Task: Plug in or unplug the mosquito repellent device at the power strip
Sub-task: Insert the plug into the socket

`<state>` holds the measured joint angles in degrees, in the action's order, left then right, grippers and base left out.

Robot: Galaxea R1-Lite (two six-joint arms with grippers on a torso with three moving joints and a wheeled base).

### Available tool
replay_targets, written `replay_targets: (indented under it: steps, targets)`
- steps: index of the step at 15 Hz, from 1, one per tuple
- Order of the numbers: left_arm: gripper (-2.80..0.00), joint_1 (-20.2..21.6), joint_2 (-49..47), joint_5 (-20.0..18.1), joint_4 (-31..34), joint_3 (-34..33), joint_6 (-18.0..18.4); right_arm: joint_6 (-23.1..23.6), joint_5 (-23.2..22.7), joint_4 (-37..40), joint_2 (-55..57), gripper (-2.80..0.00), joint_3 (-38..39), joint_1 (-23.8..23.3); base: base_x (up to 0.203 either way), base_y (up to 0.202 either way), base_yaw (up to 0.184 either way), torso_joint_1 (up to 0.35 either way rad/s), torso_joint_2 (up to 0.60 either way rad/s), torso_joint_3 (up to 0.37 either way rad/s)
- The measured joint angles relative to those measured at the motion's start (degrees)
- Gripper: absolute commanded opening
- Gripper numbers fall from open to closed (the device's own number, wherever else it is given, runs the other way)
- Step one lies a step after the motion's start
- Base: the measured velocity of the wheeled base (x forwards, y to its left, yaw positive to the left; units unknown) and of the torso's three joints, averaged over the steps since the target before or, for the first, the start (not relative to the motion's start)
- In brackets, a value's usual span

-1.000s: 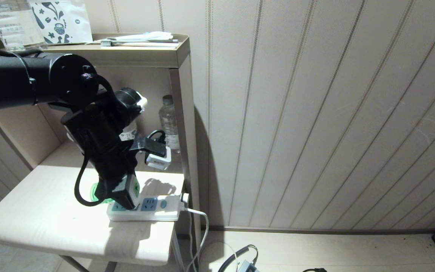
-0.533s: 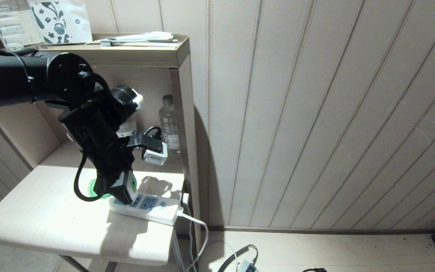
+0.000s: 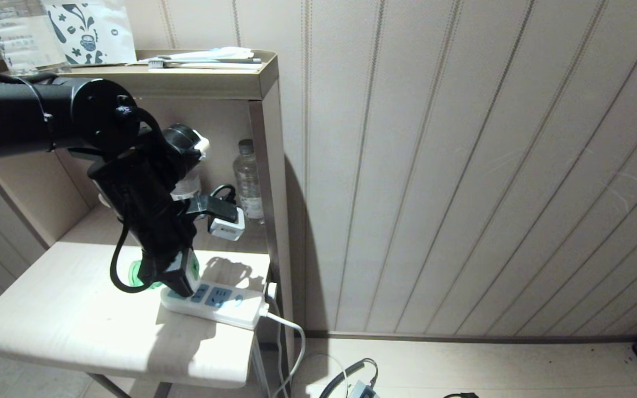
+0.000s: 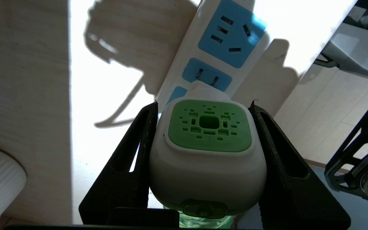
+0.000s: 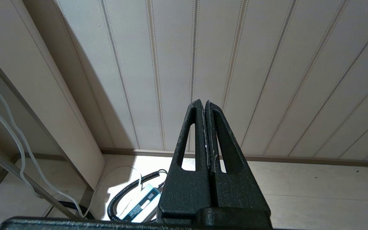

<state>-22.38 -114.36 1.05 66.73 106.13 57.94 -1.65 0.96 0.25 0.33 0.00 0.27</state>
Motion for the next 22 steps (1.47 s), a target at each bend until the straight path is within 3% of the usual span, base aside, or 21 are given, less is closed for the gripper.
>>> replay_targets:
  steps: [22]
  targets:
    - [-2.8, -1.6, 0.0, -0.8, 1.4, 0.5, 0.0, 0.0, 0.0, 0.0, 0.0, -2.8, 0.0, 0.0, 0.0, 0.0, 0.0, 0.0, 0.0, 0.0]
